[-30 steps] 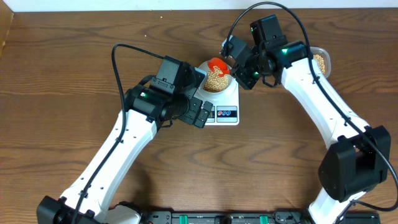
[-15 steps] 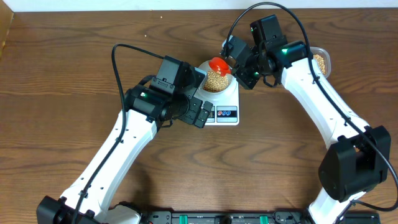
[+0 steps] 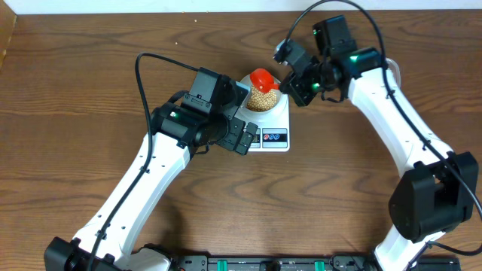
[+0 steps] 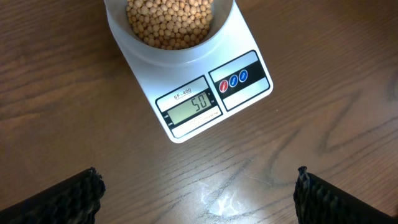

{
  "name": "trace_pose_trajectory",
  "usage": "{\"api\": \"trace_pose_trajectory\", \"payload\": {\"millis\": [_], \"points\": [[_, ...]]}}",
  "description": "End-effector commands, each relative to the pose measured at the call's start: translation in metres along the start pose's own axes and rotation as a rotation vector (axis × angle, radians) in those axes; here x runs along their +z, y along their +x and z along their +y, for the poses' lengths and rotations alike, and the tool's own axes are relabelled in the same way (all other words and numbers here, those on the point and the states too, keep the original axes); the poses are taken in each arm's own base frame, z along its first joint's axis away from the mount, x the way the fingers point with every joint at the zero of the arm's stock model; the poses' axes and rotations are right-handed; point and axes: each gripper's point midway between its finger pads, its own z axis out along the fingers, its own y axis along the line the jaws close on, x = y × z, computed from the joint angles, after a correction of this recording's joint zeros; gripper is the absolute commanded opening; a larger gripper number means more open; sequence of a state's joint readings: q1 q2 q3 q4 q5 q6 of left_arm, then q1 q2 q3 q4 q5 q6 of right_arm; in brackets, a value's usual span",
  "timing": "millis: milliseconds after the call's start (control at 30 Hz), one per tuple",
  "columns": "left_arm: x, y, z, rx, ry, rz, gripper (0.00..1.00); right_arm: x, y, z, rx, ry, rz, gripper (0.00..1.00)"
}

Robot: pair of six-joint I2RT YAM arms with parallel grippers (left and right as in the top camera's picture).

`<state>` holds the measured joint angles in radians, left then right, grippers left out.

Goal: Scoop item into bowl and weigh 50g on scale
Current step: 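Move the red scoop with the right gripper back to the soybean tub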

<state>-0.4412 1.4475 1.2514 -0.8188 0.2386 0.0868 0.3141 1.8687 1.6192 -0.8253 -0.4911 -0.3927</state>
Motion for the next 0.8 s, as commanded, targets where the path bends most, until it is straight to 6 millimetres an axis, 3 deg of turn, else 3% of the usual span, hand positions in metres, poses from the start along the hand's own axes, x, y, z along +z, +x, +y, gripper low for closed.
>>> {"api": "trace_pose_trajectory", "payload": {"millis": [0,400,767], "points": [[0.002,0.003,-0.001,0.014,0.012,0.011,1.0,-0.022,-0.013,0.004,0.051,-0.062,-0.078,0.01],[0.002,0.003,-0.001,0.014,0.012,0.011,1.0,-0.037,-0.009,-0.014,0.151,-0.087,-0.117,0.01],[0.002,0.003,-0.001,0.014,0.012,0.011,1.0,-0.057,-0.012,-0.017,0.227,-0.204,-0.199,0.01]]}}
